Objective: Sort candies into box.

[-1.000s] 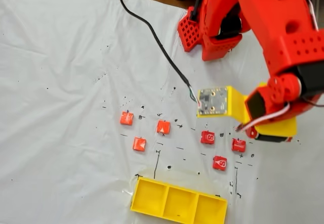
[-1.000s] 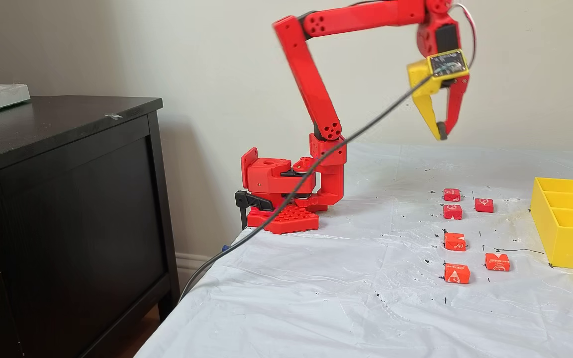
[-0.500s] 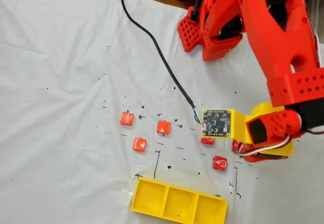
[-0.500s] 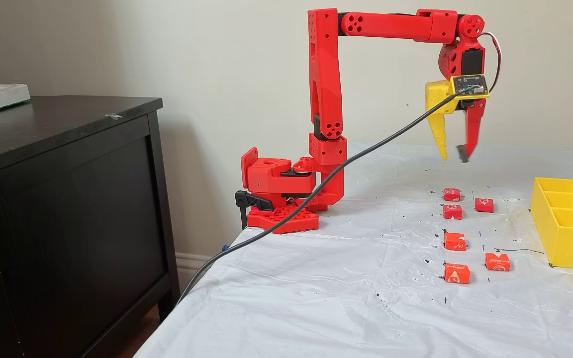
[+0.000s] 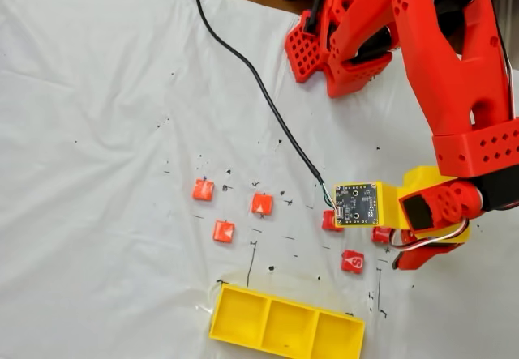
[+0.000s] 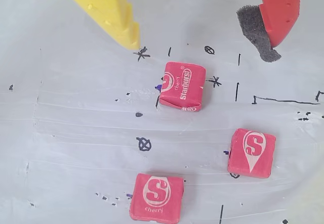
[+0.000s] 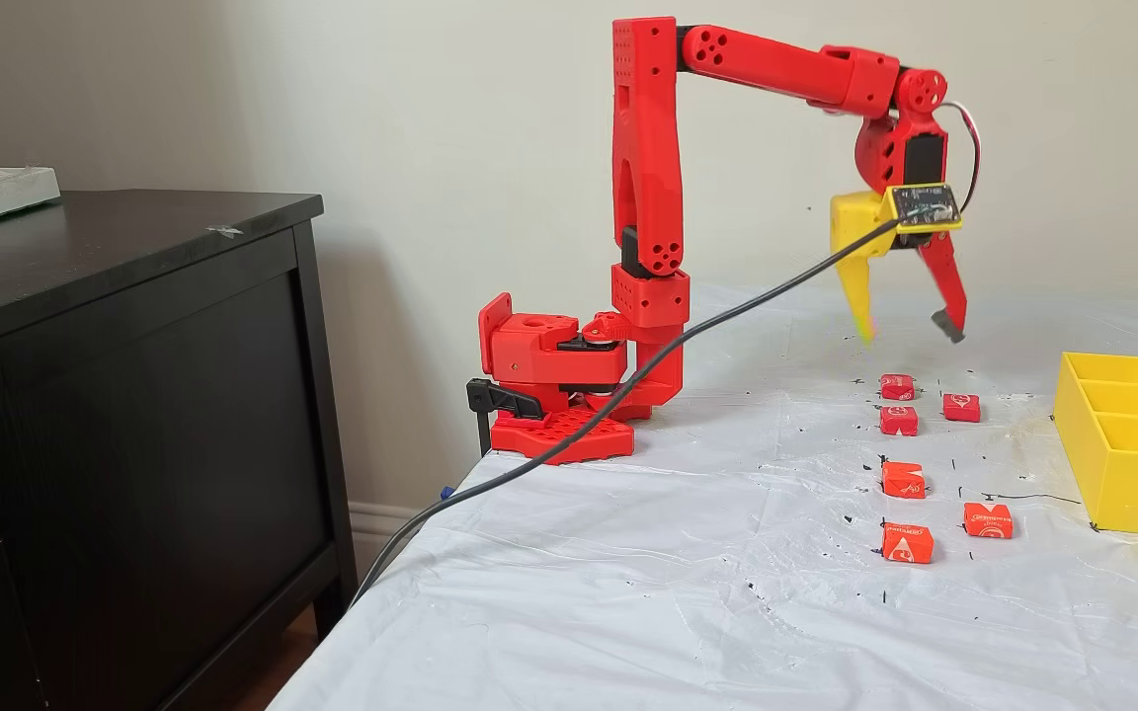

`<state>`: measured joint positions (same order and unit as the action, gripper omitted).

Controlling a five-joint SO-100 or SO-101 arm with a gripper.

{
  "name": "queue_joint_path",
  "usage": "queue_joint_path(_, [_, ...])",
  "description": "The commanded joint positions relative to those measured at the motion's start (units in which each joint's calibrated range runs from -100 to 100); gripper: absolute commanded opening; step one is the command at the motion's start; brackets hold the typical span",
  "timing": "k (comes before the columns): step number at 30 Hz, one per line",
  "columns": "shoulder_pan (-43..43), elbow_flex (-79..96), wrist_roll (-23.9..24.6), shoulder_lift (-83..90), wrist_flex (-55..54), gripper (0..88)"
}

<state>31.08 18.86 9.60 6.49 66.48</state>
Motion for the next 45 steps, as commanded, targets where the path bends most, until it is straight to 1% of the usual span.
queue_joint_path(1, [-0.4,-1.2,-0.8,-0.2,-1.1,29.8])
queue_joint_path(14, [-1.7,1.4,-3.1,-2.7,-3.8,30.1])
queue_joint_path(31, [-1.6,2.4,-3.3,-6.5,-5.2,29.7])
queue_joint_path(38, [-1.3,3.0,-2.7,-7.3,-5.9,29.9])
queue_joint_path(41, [-1.1,3.2,-2.6,-7.3,-5.9,26.3])
queue_joint_path(45, [-0.7,3.2,-2.5,-7.8,-6.4,14.7])
